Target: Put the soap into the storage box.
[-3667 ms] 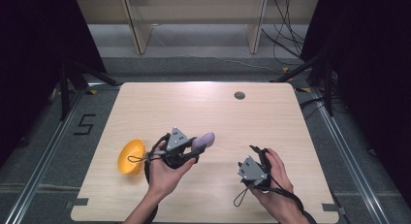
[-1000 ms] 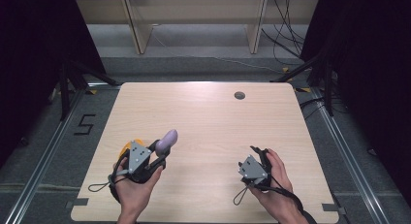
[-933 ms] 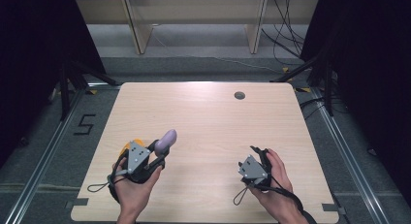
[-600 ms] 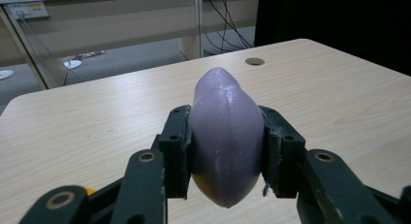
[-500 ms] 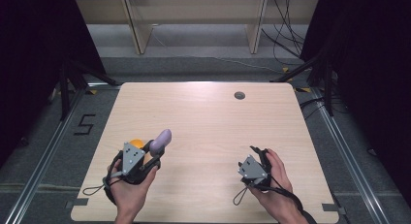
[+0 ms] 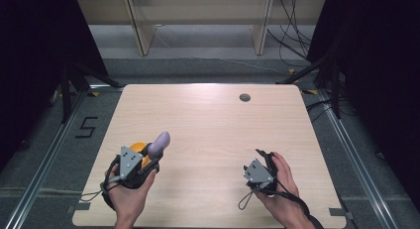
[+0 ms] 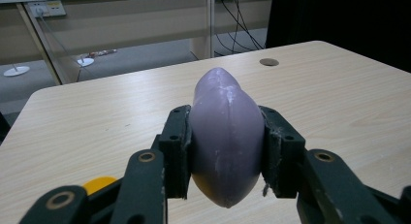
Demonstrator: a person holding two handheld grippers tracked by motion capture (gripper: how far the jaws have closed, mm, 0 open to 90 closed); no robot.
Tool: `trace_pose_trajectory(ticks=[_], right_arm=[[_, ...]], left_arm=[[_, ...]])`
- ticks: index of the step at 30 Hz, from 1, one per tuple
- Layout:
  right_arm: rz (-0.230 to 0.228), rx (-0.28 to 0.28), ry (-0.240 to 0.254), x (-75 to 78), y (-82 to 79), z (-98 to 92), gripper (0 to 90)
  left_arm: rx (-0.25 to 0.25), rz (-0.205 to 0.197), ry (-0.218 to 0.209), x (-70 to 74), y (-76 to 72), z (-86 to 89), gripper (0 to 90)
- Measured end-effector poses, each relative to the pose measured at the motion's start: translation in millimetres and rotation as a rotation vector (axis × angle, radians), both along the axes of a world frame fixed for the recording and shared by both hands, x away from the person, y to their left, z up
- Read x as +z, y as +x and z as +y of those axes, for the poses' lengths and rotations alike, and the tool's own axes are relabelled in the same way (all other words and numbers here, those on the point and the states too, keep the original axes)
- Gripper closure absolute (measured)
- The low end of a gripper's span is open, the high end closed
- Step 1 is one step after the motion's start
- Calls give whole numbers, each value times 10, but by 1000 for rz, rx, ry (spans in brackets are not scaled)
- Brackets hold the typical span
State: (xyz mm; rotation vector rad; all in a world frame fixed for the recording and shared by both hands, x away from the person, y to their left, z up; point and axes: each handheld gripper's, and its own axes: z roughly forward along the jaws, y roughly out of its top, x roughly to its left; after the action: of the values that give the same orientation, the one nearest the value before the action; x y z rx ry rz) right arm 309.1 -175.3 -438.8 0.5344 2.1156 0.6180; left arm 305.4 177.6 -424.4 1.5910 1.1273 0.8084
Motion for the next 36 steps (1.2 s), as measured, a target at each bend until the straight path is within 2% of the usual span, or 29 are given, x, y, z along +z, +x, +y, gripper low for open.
trace_pose_trajectory(ticks=[25,26,36], right_arm=[[-5,-3,-7,-2,4,0,361],[6,0,3,-5,-1,5,361],[8,4,-4,-3,-2,6,361]], left_arm=[[49,-11,1,-2,-4,98,589],[49,-14,-2,-3,-3,101,589],[73,-19,5,-5,-1,155,589]])
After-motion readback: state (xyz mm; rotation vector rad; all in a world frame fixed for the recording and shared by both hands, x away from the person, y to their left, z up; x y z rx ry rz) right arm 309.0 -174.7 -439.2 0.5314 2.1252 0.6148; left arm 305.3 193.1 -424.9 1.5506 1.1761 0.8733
